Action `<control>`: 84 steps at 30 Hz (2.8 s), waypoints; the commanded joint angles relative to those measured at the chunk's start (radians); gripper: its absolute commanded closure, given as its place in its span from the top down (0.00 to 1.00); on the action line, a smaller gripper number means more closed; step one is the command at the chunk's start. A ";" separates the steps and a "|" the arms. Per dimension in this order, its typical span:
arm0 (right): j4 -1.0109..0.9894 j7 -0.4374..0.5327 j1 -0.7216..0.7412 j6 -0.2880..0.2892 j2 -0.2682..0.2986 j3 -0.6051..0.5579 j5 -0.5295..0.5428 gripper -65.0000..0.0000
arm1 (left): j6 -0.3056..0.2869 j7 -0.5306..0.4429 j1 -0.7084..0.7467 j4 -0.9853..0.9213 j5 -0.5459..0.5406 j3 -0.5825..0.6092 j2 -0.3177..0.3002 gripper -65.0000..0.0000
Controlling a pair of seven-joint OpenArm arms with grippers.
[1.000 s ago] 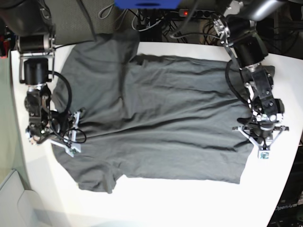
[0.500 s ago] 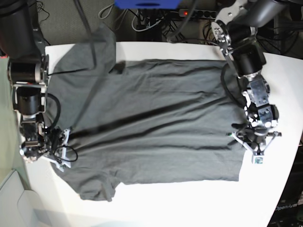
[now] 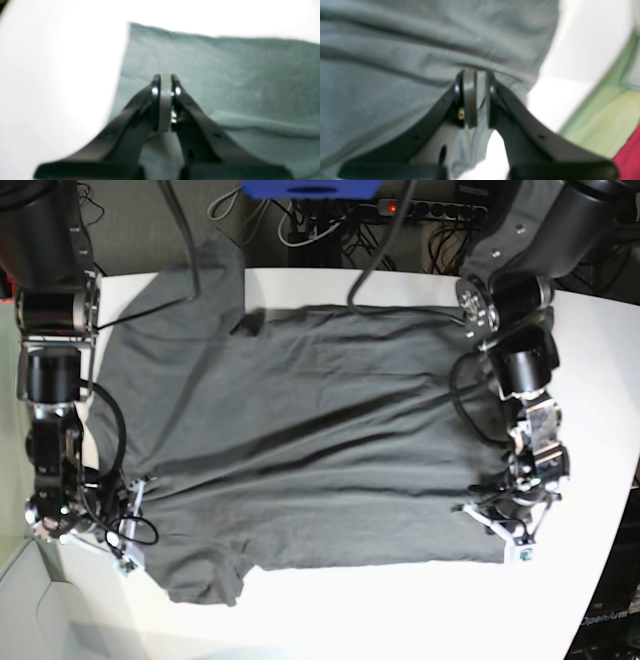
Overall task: Layout the t-shirt on the table in an organized manner, then fold the t-shirt properly
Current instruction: 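Pull the held side edges outward with both grippers to spread the shirt, then drag the held side edges toward the collar with both grippers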
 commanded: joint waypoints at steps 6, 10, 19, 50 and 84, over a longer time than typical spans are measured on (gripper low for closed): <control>0.285 -0.095 -0.095 -0.001 0.023 0.004 0.040 0.08 | 0.038 -0.177 -0.118 -0.253 -0.009 -0.001 -0.066 0.00; 0.411 -0.143 -0.158 -0.001 0.023 0.004 0.042 0.08 | 0.191 -0.311 -0.130 -0.360 -0.009 -0.001 -0.083 0.00; 0.489 -0.170 -0.267 -0.001 0.021 0.004 0.038 0.08 | 0.289 -0.442 -0.141 -0.512 -0.009 -0.001 -0.179 0.00; 0.486 -0.170 -0.298 -0.001 0.017 0.004 0.042 0.08 | 0.277 -0.067 -0.170 -0.353 -0.018 0.075 -0.021 0.00; 0.489 -0.170 -0.349 -0.001 -0.040 0.003 0.035 0.08 | 0.286 -0.065 -0.135 -0.291 -0.020 0.074 -0.185 0.00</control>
